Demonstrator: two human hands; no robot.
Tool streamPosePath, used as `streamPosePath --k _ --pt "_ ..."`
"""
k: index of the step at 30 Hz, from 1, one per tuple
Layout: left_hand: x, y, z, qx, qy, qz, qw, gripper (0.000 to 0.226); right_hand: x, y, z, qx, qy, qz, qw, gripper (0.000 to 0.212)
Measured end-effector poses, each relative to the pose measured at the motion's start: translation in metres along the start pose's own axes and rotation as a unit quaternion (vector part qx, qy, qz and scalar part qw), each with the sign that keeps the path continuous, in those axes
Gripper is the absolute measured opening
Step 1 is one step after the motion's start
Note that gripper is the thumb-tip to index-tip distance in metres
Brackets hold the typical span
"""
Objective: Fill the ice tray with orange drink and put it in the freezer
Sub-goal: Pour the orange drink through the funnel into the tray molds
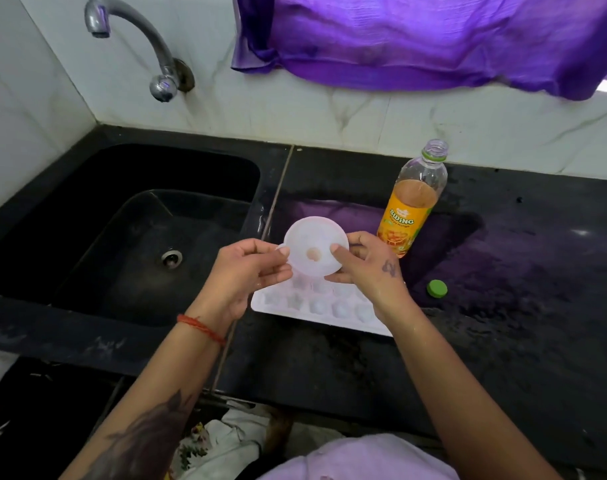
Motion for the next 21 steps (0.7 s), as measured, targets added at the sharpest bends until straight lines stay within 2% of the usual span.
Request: streamPosePath --k 2,4,6,9,12,15,18,21 --pt "0.006 0.002 -0.011 -0.007 0.003 -0.009 1.0 0.006 -0.002 -0.008 -0.009 0.001 0.014 -0.014 1.0 0.031" --pt "0.012 0.004 -0.024 -0.022 0.012 -0.011 1.0 0.002 -0.004 -0.028 -0.037 -0.04 0.091 -0.079 0.992 0.032" --pt "0.019 0.007 -0.035 -0.036 0.017 -0.009 0.999 0.003 -0.01 -0.051 -0.068 -0.075 0.184 -0.157 0.968 0.039" --pt "0.029 0.008 -0.044 -0.041 0.016 -0.015 0.999 0.004 -0.007 -0.066 -0.104 -0.099 0.284 -0.207 0.931 0.068" --pt "0.041 0.005 -0.046 -0.04 0.017 -0.027 0.999 0.006 0.021 -0.059 -0.114 -0.111 0.286 -0.17 0.936 0.096" --pt "0.052 0.0 -0.044 -0.029 0.019 -0.039 0.999 0.004 0.05 -0.049 -0.109 -0.077 0.244 -0.144 0.956 0.111" --pt "0.061 -0.007 -0.044 -0.012 0.022 -0.053 0.998 0.003 0.064 -0.04 -0.104 -0.074 0.237 -0.133 0.96 0.109" --pt "0.066 -0.015 -0.049 0.01 0.037 -0.068 0.997 0.002 0.066 -0.035 -0.104 -0.087 0.251 -0.144 0.953 0.093"
Point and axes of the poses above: each hand's wrist, its own x-axis towards the middle knuckle, its own z-axis out of the palm, y = z × x, the point moved 10 cm from there along x, towards the middle knuckle, and after that the axes turned 8 degrees about x, right-handed, at the moved point
